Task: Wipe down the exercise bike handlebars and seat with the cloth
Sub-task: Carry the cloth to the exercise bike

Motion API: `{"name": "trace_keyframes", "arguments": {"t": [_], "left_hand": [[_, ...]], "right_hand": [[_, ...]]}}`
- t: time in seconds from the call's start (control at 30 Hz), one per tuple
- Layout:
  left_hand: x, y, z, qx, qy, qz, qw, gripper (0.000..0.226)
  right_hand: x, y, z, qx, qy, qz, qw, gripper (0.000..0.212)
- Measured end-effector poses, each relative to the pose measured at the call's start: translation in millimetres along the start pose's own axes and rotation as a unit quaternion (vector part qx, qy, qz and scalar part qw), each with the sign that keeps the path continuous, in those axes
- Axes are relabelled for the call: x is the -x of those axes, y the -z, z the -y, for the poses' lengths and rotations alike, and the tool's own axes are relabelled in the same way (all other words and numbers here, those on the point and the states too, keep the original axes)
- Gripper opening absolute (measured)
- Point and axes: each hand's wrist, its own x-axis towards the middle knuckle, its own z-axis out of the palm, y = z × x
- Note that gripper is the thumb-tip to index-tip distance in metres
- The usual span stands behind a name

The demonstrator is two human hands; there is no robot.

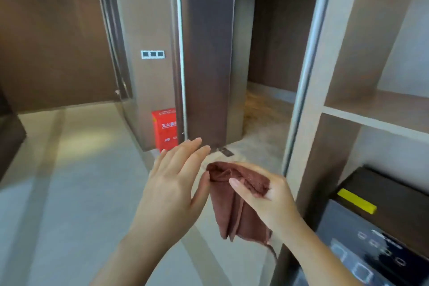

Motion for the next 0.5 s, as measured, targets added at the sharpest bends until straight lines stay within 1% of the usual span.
{"name": "trace_keyframes", "arguments": {"t": [0.1,0.17,0.23,0.43,0.5], "left_hand": [[43,45,50,-0.051,0.059,0.004,0.997,0.042],[73,75,81,-0.079,0.096,0.007,0.992,0.041],[102,105,109,-0.101,0.132,0.008,0.986,0.041],[189,191,184,-0.165,0.228,-0.014,0.959,0.042],[215,215,205,-0.185,0.256,-0.022,0.949,0.042]], "right_hand": [[-5,-74,7,-0.032,0.003,0.026,0.999,0.028],[-7,-124,16,-0.058,-0.002,0.059,0.997,0.026],[-7,-176,26,-0.068,0.013,0.086,0.994,0.026],[-1,-324,64,-0.117,0.041,0.153,0.98,0.029],[1,-366,74,-0.145,0.037,0.171,0.974,0.028]]}}
